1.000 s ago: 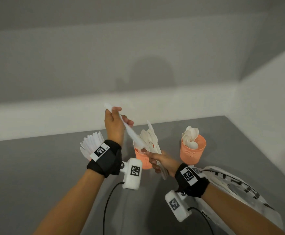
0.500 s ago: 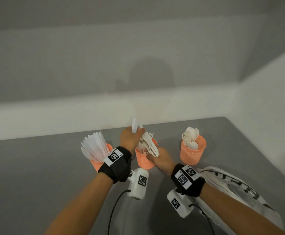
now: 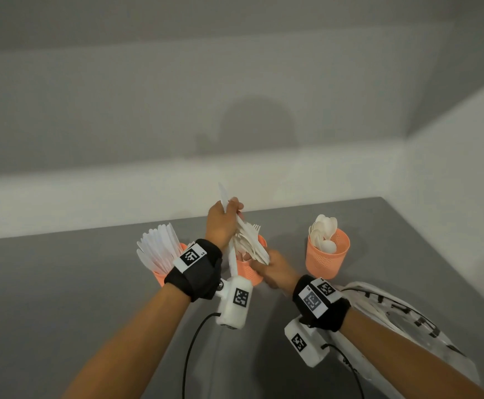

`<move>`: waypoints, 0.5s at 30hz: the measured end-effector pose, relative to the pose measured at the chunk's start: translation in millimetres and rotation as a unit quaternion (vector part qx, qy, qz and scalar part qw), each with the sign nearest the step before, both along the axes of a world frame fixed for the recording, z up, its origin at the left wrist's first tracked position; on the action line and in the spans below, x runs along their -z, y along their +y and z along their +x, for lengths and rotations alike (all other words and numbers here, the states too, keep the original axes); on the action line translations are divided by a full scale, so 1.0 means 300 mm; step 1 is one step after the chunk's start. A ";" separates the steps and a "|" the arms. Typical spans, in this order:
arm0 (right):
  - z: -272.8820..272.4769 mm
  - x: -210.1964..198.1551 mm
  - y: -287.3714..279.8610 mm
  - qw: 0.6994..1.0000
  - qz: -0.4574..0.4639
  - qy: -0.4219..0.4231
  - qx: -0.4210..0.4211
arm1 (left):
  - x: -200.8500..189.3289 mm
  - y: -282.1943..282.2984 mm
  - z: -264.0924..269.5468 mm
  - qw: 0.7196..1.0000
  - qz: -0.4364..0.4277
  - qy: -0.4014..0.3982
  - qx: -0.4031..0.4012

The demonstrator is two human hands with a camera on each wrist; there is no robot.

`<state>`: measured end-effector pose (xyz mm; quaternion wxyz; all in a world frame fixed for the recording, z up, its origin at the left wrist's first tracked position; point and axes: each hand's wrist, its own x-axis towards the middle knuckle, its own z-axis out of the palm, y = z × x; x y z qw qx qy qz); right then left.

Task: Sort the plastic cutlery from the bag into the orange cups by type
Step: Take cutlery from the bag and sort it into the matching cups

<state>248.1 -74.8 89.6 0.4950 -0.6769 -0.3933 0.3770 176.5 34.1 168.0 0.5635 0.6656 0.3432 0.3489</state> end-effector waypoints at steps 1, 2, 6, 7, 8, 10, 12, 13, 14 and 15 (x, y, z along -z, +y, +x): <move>0.001 -0.007 -0.002 1.000 -0.002 0.007 -0.013 | -0.014 0.008 -0.004 0.999 -0.016 -0.025 -0.014; 0.002 -0.011 -0.005 1.000 -0.001 0.015 -0.024 | -0.032 0.024 -0.010 0.997 -0.033 -0.056 -0.032; 0.003 -0.015 -0.016 0.996 -0.021 0.076 -0.031 | -0.120 0.117 -0.071 0.977 -0.060 -0.175 -0.107; 0.004 -0.018 -0.016 0.995 -0.034 0.091 -0.021 | -0.137 0.140 -0.092 0.970 -0.058 -0.198 -0.125; 0.008 -0.017 -0.014 0.994 -0.044 0.102 -0.006 | -0.149 0.160 -0.114 0.964 -0.048 -0.216 -0.145; 0.015 -0.020 -0.011 0.990 -0.053 0.129 0.013 | -0.155 0.193 -0.157 0.954 -0.010 -0.234 -0.185; 0.018 -0.027 -0.009 0.985 -0.047 0.168 0.011 | -0.142 0.215 -0.193 0.949 0.025 -0.232 -0.210; 0.018 -0.032 -0.008 0.982 -0.043 0.184 0.009 | -0.126 0.220 -0.208 0.949 0.038 -0.226 -0.215; 0.020 -0.035 -0.006 0.980 -0.041 0.197 0.006 | -0.102 0.227 -0.219 0.951 0.051 -0.214 -0.217; 0.020 -0.040 -0.005 0.977 -0.041 0.207 0.003 | -0.074 0.230 -0.229 0.953 0.062 -0.199 -0.218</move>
